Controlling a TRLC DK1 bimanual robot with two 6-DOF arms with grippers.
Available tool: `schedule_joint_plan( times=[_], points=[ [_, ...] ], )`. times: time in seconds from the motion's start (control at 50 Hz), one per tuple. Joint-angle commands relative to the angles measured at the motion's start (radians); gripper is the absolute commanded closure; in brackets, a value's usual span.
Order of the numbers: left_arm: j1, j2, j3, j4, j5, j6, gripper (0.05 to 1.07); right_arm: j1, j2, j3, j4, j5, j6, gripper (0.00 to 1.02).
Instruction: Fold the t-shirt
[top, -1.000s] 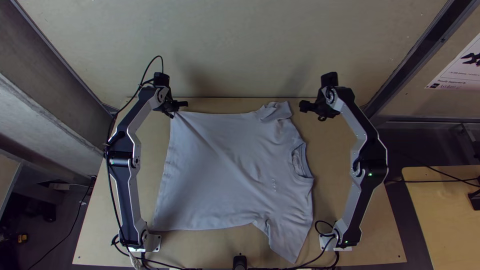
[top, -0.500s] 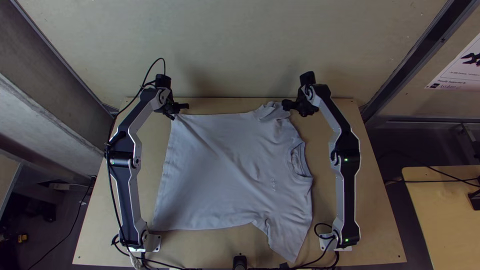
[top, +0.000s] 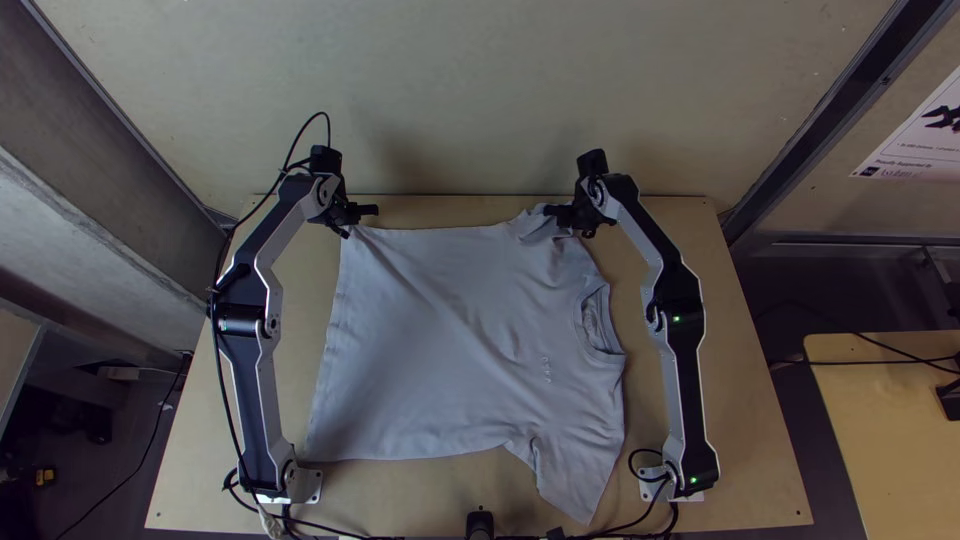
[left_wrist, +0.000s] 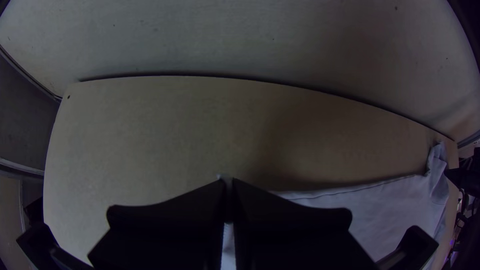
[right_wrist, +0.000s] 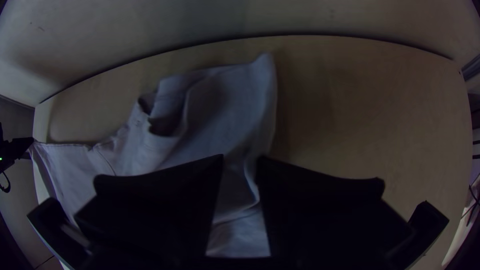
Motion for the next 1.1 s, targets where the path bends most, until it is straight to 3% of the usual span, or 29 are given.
schedule_joint_plan(
  times=[0.0,0.58,1.08],
  points=[
    [-0.012,-0.043,-0.022,-0.004,-0.005,-0.002,1.05,0.005,-0.004,0.023,0.01,-0.004,-0.001,1.0],
    [-0.019,-0.034,0.084,-0.003,-0.007,-0.06,1.05,-0.084,-0.142,0.025,0.086,0.004,-0.014,1.0],
    [0.024,-0.148,-0.082,-0.023,0.069,-0.082,1.05,-0.084,-0.258,-0.121,-0.165,0.004,-0.07,1.0]
  ],
)
